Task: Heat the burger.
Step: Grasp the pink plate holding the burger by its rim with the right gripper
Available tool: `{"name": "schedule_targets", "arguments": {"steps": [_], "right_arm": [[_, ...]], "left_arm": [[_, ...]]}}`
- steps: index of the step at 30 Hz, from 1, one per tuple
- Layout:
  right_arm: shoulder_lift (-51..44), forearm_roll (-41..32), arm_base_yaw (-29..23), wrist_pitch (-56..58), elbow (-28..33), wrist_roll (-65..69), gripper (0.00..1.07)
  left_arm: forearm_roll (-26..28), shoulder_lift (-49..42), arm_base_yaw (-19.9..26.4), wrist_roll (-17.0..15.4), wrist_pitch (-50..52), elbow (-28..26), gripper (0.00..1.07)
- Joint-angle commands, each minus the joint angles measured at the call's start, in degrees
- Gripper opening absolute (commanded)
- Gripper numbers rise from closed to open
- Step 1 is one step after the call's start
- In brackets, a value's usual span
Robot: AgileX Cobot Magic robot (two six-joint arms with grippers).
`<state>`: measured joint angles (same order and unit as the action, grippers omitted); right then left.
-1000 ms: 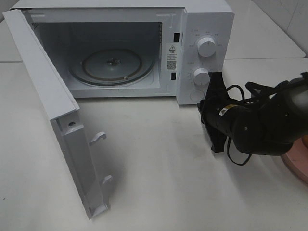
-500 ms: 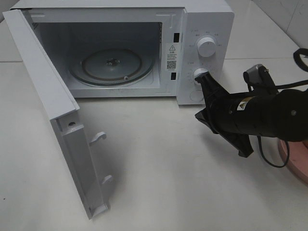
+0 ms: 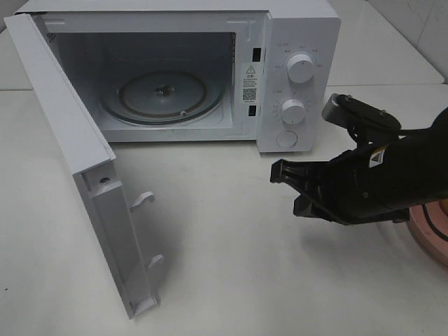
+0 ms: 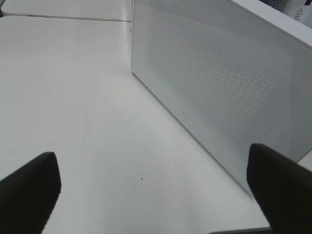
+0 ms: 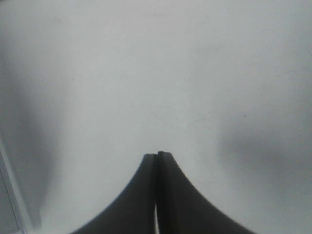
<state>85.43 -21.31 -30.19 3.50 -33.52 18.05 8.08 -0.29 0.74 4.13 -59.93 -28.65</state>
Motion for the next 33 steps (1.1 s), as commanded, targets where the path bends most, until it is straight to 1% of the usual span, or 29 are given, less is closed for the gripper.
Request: {"name": "schedule_targets", "arguments": {"steps": [1,3,4,6,7,8,10,11,12,13,14,15,17,18,21,23,24,27,29,32,33], "right_arm": [[-1.43,1.38,0.11,3.95,0.00,-5.84,0.03],[-2.35,3.38,0.11,8.48,-0.06,-9.28,0.04],[-2.35,3.38,0.11,8.48,-0.06,-9.28,0.04],[-2.75,6.53,0.11,14.27,-0.86,-11.75,0.05],[-2.75,6.53,0.11,14.27,-0.86,-11.75,0.05],[-2.75,9.28,0.11,18.45,-1.66,-12.95,0.06],[-2.75,10.60,0.11,20.00,-2.01,-13.41,0.06],[-2.75,13.52,0.11,23.66,-2.98,-13.92,0.06],[-2.75,15.01,0.11,25.15,-3.50,-14.38,0.07],[-2.75,15.01,0.11,25.15,-3.50,-14.38,0.07],[-2.75,17.70,0.11,27.50,-4.53,-15.58,0.07],[-2.75,18.85,0.11,28.71,-5.16,-15.93,0.07],[-2.75,20.17,0.17,30.42,-6.30,-16.21,0.08],[-2.75,20.17,0.17,30.42,-6.30,-16.21,0.08],[-2.75,20.91,3.15,32.20,-8.71,-16.21,0.10],[-2.75,21.31,3.72,32.14,-8.65,-16.21,0.10],[-2.75,21.31,5.27,32.09,-8.65,-16.33,0.11],[-2.75,21.31,6.02,32.31,-8.65,-16.56,0.12],[-2.75,21.31,8.71,33.63,-8.65,-17.30,0.15],[-2.75,21.31,9.34,33.98,-8.65,-17.53,0.16],[-2.75,21.31,10.71,35.01,-8.65,-18.05,0.19]], "left_arm": [[0.11,-1.43,-0.23,0.06,0.57,0.29,0.96],[0.11,-1.43,-0.23,0.06,0.57,0.29,0.96],[0.11,-1.43,-0.23,0.06,0.57,0.29,0.96],[0.11,-1.43,-0.23,0.06,0.57,0.29,0.96],[0.11,-1.43,-0.23,0.06,0.57,0.29,0.96],[0.11,-1.43,-0.23,0.06,0.57,0.29,0.96],[0.11,-1.43,-0.23,0.06,0.57,0.29,0.96],[0.11,-1.43,-0.23,0.06,0.57,0.29,0.96],[0.11,-1.43,-0.23,0.06,0.57,0.29,0.96],[0.11,-1.43,-0.23,0.06,0.57,0.29,0.96],[0.11,-1.43,-0.23,0.06,0.57,0.29,0.96],[0.11,-1.43,-0.23,0.06,0.57,0.29,0.96],[0.11,-1.43,-0.23,0.06,0.57,0.29,0.96],[0.11,-1.43,-0.23,0.06,0.57,0.29,0.96],[0.11,-1.43,-0.23,0.06,0.57,0.29,0.96],[0.11,-1.43,-0.23,0.06,0.57,0.29,0.96],[0.11,-1.43,-0.23,0.06,0.57,0.29,0.96],[0.11,-1.43,-0.23,0.06,0.57,0.29,0.96],[0.11,-1.43,-0.23,0.06,0.57,0.29,0.96],[0.11,-1.43,-0.23,0.06,0.57,0.29,0.96],[0.11,-1.43,-0.23,0.06,0.57,0.29,0.96]]}}
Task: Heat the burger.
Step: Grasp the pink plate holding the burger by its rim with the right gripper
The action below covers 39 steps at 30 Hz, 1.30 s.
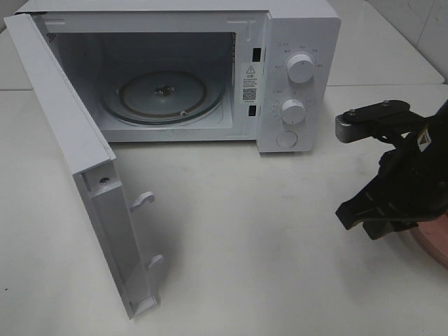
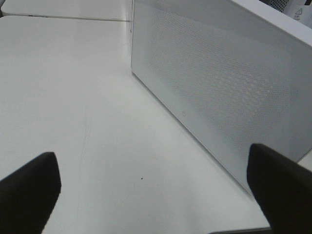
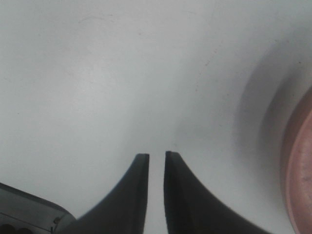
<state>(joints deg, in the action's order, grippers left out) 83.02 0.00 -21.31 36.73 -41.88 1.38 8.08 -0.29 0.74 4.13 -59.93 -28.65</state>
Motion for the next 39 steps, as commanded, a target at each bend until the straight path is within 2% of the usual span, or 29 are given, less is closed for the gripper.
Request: {"name": "schedule_targets", "arguments": {"steps": [1,5,8,9,10,11,12,13,14,16,19,25,35,39], "right_arm": [[-0.34,0.00,2.41,2.12,-0.29,-1.38,0.21],[-0.34,0.00,4.76,2.92,-0.29,-1.38,0.28],[-0.34,0.86,8.31,2.92,-0.29,-2.29,0.45],[-0.34,0.86,8.31,2.92,-0.29,-2.29,0.45],[-0.34,1.26,8.82,2.92,-0.29,-2.58,0.49],[-0.34,1.66,9.68,2.92,-0.29,-3.32,0.57],[-0.34,1.66,9.68,2.92,-0.29,-3.32,0.57],[-0.34,1.83,10.43,2.92,-0.29,-4.07,0.67],[-0.34,1.83,10.43,2.92,-0.29,-4.07,0.67],[-0.34,2.86,11.34,2.75,-0.29,-4.13,0.82],[-0.34,4.13,12.83,2.92,-0.29,-4.13,0.88],[-0.34,6.19,14.55,3.21,-0.29,-4.07,0.86],[0.86,7.39,14.61,-1.03,-0.29,-4.07,0.84],[4.18,7.68,17.19,-1.95,-0.29,-4.01,0.83]], "left_arm": [[0.11,-1.43,-0.23,0.06,0.57,0.29,0.96],[0.11,-1.43,-0.23,0.06,0.57,0.29,0.96],[0.11,-1.43,-0.23,0.06,0.57,0.29,0.96],[0.11,-1.43,-0.23,0.06,0.57,0.29,0.96],[0.11,-1.43,-0.23,0.06,0.57,0.29,0.96],[0.11,-1.43,-0.23,0.06,0.57,0.29,0.96],[0.11,-1.43,-0.23,0.06,0.57,0.29,0.96],[0.11,-1.43,-0.23,0.06,0.57,0.29,0.96],[0.11,-1.43,-0.23,0.06,0.57,0.29,0.96],[0.11,-1.43,-0.23,0.06,0.57,0.29,0.96],[0.11,-1.43,-0.23,0.06,0.57,0.29,0.96],[0.11,-1.43,-0.23,0.06,0.57,0.29,0.96],[0.11,-1.43,-0.23,0.06,0.57,0.29,0.96],[0.11,-1.43,-0.23,0.06,0.57,0.29,0.96]]}}
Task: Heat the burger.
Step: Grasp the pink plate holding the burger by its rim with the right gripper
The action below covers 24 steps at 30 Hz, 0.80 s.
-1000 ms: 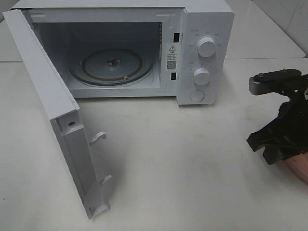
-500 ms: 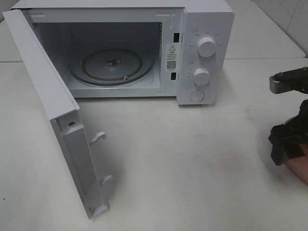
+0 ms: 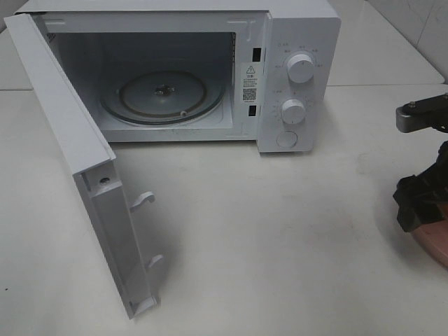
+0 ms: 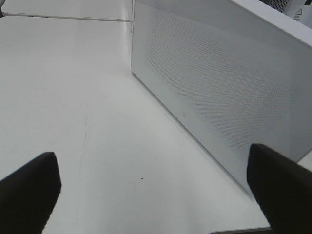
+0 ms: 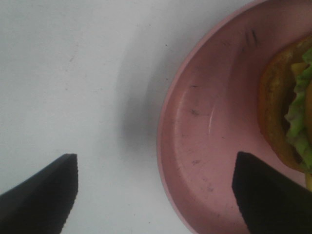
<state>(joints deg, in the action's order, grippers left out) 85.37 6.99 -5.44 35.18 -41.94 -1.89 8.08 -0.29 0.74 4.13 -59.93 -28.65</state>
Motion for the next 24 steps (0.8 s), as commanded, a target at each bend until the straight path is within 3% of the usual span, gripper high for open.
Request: {"name": "schedule_targets", "arguments": {"steps": [1,24], "right_arm": [[2.52,0.86,1.60,-0.57,-0.23,-0.74,0.83],[15.07,2.86,2.06,-8.25,-0.23,-0.40,0.79]], "left_arm": [[0.11,-1.43,-0.23,0.06,0.57,0.29,0.96],[0.11,-1.43,-0.23,0.06,0.57,0.29,0.96]]}}
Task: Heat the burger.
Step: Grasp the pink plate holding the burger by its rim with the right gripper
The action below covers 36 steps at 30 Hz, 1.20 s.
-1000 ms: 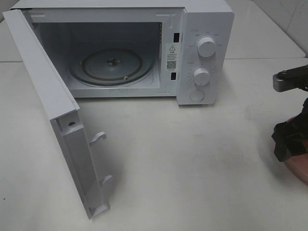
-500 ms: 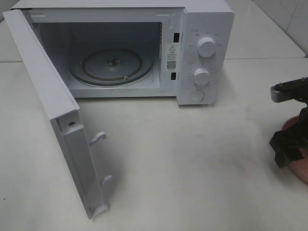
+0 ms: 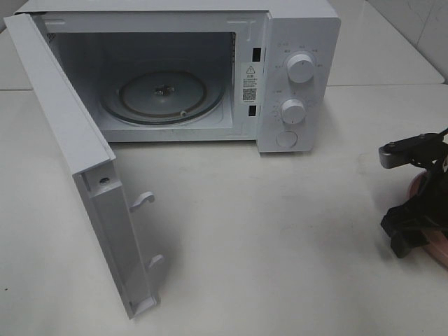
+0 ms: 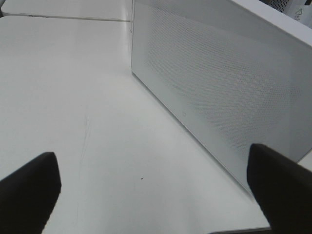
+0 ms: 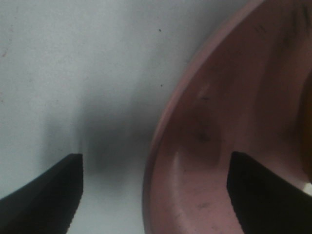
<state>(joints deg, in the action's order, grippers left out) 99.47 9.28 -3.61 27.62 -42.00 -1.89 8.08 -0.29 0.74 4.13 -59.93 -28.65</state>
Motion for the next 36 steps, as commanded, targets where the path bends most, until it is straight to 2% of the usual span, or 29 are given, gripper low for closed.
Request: {"name": "schedule_targets", "arguments": {"steps": [1,7,9,10,11,12,15,16,17,18,20,33,36], "right_arm": [[1.26,0.57,0.23,-0.92,-0.17,-0.40,0.78],[1.38,0.57,0.23,-1.15,-0.17,-0.29,0.73],[1.38,0.57,0.23,-0.80,-0.17,0.46,0.58],[1.38,0.57,0.23,-0.80,-0.17,0.46,0.58],[1.38,0.69,0.23,-0.69,-0.17,0.97,0.52],[1.38,0.92,0.23,-0.40,-0.17,1.89,0.39],[1.38,0.97,0.23,-0.29,-0.17,1.89,0.33],[1.38,0.97,0.23,-0.17,-0.17,1.89,0.19],[1.38,0.97,0.23,-0.17,-0.17,1.89,0.15],[1.38,0.97,0.23,-0.17,-0.17,1.89,0.04],[1.38,0.97,0.23,-0.17,-0.17,1.89,0.00],[1.38,1.26,0.00,0.52,-0.17,3.84,0.00],[0.97,3.44,-0.63,1.32,-0.17,6.02,0.00]], "left_arm": [[0.11,-1.43,-0.23,0.06,0.57,0.29,0.96],[0.11,-1.43,-0.23,0.06,0.57,0.29,0.96],[0.11,-1.43,-0.23,0.06,0.57,0.29,0.96],[0.11,-1.43,-0.23,0.06,0.57,0.29,0.96],[0.11,-1.43,-0.23,0.06,0.57,0.29,0.96],[0.11,-1.43,-0.23,0.06,0.57,0.29,0.96],[0.11,-1.43,-0.23,0.06,0.57,0.29,0.96],[0.11,-1.43,-0.23,0.06,0.57,0.29,0.96],[0.11,-1.43,-0.23,0.06,0.57,0.29,0.96],[0.11,-1.43,-0.23,0.06,0.57,0.29,0.96],[0.11,-1.43,-0.23,0.06,0.57,0.29,0.96],[0.11,-1.43,-0.23,0.06,0.57,0.29,0.96],[0.11,-1.43,-0.23,0.06,0.57,0.29,0.96]]}}
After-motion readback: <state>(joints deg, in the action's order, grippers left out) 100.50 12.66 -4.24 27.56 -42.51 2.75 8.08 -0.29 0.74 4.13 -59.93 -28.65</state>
